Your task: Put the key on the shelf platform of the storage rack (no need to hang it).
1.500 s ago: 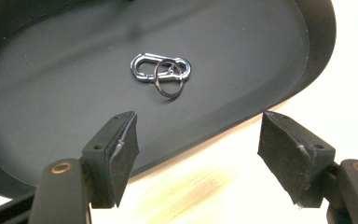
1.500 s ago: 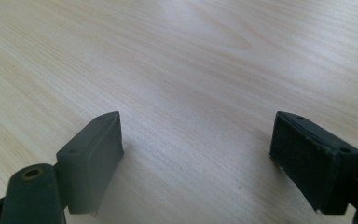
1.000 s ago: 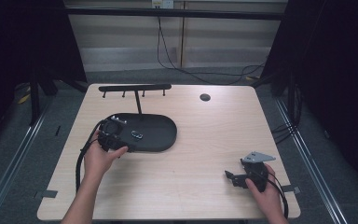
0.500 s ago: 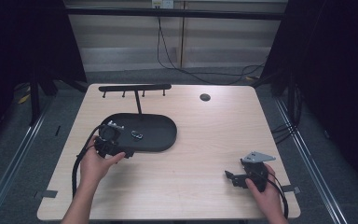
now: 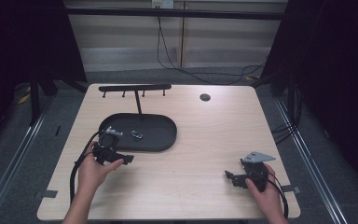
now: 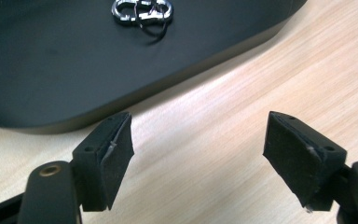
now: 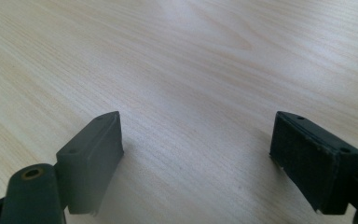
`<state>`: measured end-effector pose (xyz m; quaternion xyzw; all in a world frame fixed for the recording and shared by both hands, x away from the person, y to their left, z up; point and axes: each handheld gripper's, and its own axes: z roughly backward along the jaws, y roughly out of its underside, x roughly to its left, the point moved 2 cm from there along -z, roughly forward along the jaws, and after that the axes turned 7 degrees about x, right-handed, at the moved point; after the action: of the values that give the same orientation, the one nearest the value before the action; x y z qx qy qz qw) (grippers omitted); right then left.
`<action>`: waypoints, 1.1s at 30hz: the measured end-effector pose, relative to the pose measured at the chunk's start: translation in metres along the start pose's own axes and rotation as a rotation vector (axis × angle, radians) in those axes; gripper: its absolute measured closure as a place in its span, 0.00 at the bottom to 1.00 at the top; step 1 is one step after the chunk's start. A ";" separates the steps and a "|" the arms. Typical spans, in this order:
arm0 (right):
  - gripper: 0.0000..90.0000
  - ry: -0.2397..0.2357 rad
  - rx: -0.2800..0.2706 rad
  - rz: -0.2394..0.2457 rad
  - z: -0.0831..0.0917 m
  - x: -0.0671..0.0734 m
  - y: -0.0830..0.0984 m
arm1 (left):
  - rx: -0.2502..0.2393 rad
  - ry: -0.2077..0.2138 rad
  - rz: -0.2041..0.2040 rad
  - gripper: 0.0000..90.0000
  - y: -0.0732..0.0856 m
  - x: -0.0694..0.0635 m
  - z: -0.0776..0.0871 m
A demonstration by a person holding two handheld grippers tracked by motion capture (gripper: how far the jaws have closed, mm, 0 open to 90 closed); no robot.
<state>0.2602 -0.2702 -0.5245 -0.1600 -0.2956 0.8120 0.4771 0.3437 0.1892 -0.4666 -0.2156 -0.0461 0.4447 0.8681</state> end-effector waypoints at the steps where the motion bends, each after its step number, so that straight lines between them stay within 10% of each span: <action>1: 0.18 0.000 0.000 0.000 0.000 0.000 0.000 | -0.002 0.003 0.001 0.26 0.002 0.001 -0.001; 20: 0.18 -0.001 0.001 -0.001 0.000 0.000 0.000 | -0.002 0.004 0.009 0.26 0.034 -0.002 -0.021; 33: 0.18 0.000 0.000 0.000 0.000 0.000 0.000 | -0.058 -0.071 -0.061 0.21 0.041 -0.010 -0.029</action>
<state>0.2602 -0.2703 -0.5245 -0.1600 -0.2955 0.8122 0.4769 0.3146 0.1931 -0.5088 -0.2230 -0.0962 0.4241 0.8724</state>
